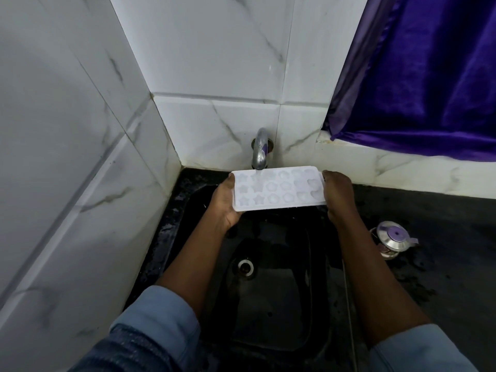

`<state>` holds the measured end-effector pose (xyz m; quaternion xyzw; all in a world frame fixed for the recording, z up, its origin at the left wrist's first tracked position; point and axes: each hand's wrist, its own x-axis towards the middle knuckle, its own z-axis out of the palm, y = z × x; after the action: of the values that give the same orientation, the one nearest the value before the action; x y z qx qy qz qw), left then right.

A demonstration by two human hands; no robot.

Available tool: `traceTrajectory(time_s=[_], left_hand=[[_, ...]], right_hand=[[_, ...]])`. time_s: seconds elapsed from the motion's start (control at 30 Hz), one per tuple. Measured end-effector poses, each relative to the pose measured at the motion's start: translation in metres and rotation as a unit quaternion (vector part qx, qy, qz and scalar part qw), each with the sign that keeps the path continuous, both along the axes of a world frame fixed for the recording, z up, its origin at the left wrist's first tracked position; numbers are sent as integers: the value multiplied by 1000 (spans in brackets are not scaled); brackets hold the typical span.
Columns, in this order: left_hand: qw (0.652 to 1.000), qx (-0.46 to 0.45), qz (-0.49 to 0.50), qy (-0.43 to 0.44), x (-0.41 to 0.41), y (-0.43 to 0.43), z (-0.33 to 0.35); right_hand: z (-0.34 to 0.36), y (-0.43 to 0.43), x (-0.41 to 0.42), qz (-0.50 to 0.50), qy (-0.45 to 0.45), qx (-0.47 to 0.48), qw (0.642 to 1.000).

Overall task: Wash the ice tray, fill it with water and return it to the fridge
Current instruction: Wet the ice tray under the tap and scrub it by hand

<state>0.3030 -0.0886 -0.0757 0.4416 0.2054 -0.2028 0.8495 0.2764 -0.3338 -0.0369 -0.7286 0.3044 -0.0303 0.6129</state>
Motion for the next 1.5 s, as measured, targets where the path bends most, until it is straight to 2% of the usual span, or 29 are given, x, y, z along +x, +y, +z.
traceTrajectory(time_s=[0.2,0.67,1.17,1.5], left_hand=[[1000,-8,8,0,5,19,3],[998,24,60,15,9,70,1],[994,20,107,24,-21,117,-16],[993,24,110,38,-49,119,-25]], right_hand=[[8,20,8,5,-16,-7,1000],[4,57,21,41,-19,68,997],[-10,85,11,121,-6,98,988],[-34,85,-4,118,-1,108,987]])
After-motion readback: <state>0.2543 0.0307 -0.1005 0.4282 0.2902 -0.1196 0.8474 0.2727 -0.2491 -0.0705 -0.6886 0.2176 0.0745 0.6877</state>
